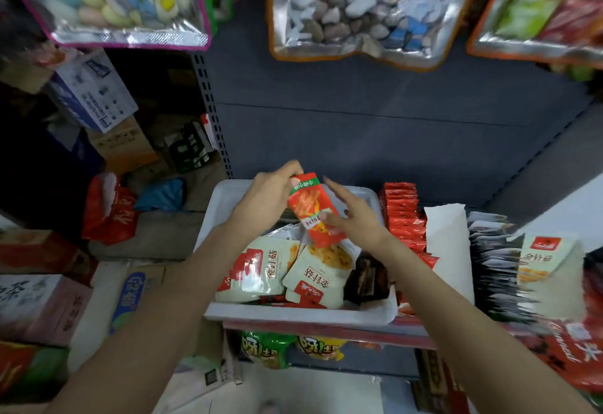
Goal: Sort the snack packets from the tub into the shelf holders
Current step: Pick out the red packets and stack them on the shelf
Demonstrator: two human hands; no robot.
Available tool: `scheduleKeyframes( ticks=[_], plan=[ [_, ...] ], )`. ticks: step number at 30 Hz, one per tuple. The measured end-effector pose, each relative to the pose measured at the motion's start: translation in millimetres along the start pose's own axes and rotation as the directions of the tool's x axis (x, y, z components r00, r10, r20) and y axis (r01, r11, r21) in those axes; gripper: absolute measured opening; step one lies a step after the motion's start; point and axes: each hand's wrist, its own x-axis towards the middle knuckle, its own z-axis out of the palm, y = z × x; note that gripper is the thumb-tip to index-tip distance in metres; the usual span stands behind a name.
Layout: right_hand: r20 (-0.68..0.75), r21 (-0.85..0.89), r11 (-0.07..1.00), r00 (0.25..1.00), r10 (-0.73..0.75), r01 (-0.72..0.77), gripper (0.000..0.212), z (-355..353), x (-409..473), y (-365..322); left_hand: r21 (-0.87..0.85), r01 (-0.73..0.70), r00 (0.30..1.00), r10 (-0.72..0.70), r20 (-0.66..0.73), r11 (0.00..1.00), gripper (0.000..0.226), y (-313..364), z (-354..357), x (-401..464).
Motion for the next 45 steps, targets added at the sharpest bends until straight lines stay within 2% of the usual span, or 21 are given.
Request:
scheduleKeyframes(
  ticks=[3,5,9,11,13,14,16,17,18,19,21,23,26,28,30,36,39,42,45],
  plan=[
    [-0.072,0.116,0.993,0.997,0.035,-0.026,0.021,-24.5,-13.7,3.6,-0.09,0.003,0.998,-0.008,-0.059,0.996,0.013,23.6,13.2,8.0],
    [-0.099,0.172,0.983,0.991,0.084,-0.066,0.006,-42.4,-26.6,9.0,-0.138,0.031,0.998,-0.038,-0.051,0.99,0.012,34.7,26.3,14.4],
    [-0.165,0.188,0.977,0.978,0.131,-0.099,0.026,-77.7,-52.3,23.6,-0.195,0.061,0.995,-0.075,-0.064,0.979,0.014,59.6,55.2,26.7],
    [-0.165,0.248,0.96,0.971,0.172,-0.129,0.022,-93.4,-63.4,28.0,-0.223,0.089,0.994,-0.103,-0.048,0.971,0.015,68.7,71.9,32.9],
    [-0.214,0.356,0.925,0.952,0.218,-0.132,0.008,-108.0,-72.5,31.6,-0.294,0.122,0.988,-0.145,-0.06,0.948,0.012,78.0,85.5,39.9],
    [-0.249,0.441,0.889,0.935,0.253,-0.123,0.005,-115.8,-76.6,33.4,-0.363,0.157,0.978,-0.196,-0.07,0.918,0.01,81.6,92.4,43.7],
    [-0.287,0.615,0.784,0.901,0.325,-0.087,0.017,-130.5,-83.9,38.3,-0.531,0.251,0.947,-0.318,-0.036,0.81,0.007,91.4,104.6,46.9],
    [-0.31,0.627,0.775,0.887,0.344,-0.081,0.019,-136.8,-86.7,41.6,-0.568,0.293,0.936,-0.353,0.005,0.769,0.006,94.1,111.5,46.7],
    [-0.351,0.594,0.8,0.869,0.348,-0.081,0.018,-141.5,-89.9,43.5,-0.568,0.317,0.931,-0.363,0.034,0.76,0.006,94.2,120.7,47.1],
    [-0.407,0.545,0.836,0.85,0.336,-0.07,0.016,-146.1,-91.8,46.0,-0.506,0.328,0.936,-0.347,0.061,0.797,0.009,90.8,130.3,46.8],
    [-0.531,0.46,0.888,0.799,0.283,-0.009,0.007,-155.8,-93.4,46.5,-0.271,0.302,0.951,-0.271,0.145,0.914,0.017,86.1,143.2,42.0],
    [-0.61,0.328,0.944,0.77,0.188,0.03,0.005,-165.5,-92.4,43.8,-0.056,0.207,0.953,-0.188,0.238,0.977,0.025,83.8,154.8,35.0],
    [-0.597,0.078,0.997,0.801,0.042,0.006,0.005,-176.7,-90.0,38.1,0.071,0.078,0.945,-0.096,0.314,0.994,0.031,83.7,165.1,27.4],
    [-0.558,-0.088,0.996,0.828,-0.057,0.01,0.011,-178.0,-89.0,35.4,0.082,0.047,0.955,-0.069,0.287,0.996,0.029,81.0,167.3,27.0],
    [-0.523,-0.183,0.982,0.843,-0.128,0.035,0.016,-176.4,-88.6,31.5,0.06,0.039,0.963,-0.054,0.263,0.997,0.025,78.8,168.8,26.9],
    [-0.492,-0.334,0.94,0.839,-0.233,0.065,0.022,-172.4,-81.6,28.5,-0.07,0.118,0.948,-0.091,0.305,0.991,0.024,79.8,168.6,20.9],
    [-0.416,-0.413,0.906,0.866,-0.276,0.091,0.021,-173.9,-75.4,26.3,-0.079,0.088,0.946,-0.059,0.318,0.993,0.025,78.3,164.4,18.5],
    [-0.245,-0.508,0.856,0.937,-0.251,0.097,0.019,-174.1,-67.4,25.7,-0.083,0.061,0.942,-0.029,0.334,0.995,0.029,78.3,159.6,16.4],
    [-0.055,-0.642,0.766,0.995,-0.084,0.03,0.023,-167.0,-53.6,27.0,-0.083,0.046,0.939,-0.015,0.344,0.995,0.03,76.4,157.3,14.7]
  ],
)
